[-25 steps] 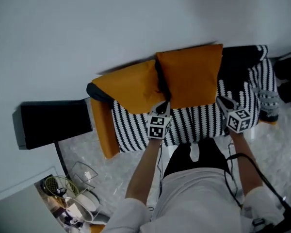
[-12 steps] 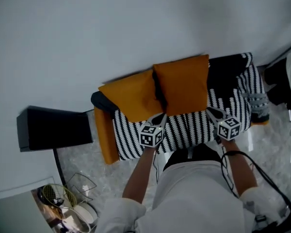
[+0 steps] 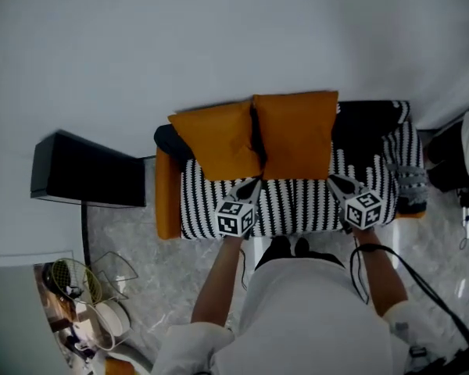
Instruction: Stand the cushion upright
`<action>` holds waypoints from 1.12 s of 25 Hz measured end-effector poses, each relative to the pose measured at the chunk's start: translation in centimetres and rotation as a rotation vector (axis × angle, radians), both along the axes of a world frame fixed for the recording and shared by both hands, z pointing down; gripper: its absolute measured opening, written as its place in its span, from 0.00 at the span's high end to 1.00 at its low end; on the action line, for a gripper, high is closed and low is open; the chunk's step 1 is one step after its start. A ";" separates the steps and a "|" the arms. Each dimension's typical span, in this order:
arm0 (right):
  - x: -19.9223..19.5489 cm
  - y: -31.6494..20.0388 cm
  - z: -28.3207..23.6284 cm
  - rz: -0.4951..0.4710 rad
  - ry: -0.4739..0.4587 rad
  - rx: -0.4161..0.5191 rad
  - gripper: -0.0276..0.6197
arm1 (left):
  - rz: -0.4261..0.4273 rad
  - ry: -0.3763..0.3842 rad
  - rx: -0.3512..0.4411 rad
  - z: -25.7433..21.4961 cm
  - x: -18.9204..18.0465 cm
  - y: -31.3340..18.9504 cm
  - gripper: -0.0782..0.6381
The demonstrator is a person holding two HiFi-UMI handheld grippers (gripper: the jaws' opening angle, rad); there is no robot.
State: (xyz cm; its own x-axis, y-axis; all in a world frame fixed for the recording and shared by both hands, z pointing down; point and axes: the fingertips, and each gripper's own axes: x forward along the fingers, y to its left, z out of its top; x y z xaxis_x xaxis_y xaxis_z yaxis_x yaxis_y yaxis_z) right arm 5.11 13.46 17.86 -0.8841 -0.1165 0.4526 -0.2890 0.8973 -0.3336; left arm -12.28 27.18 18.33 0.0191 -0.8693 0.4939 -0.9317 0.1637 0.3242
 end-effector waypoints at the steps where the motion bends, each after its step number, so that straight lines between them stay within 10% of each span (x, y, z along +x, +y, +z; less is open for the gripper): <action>1: 0.4 0.4 -0.2 -0.009 -0.003 0.003 0.88 | -0.018 0.006 0.009 -0.3 0.5 0.5 0.89; 18: 5.5 5.2 -3.0 -0.036 -0.061 0.037 0.88 | -0.204 -0.041 0.116 -5.1 5.3 9.7 0.89; 28: 5.5 7.7 -4.3 -0.030 -0.071 0.054 0.89 | -0.173 -0.013 0.146 -5.9 5.2 12.2 0.89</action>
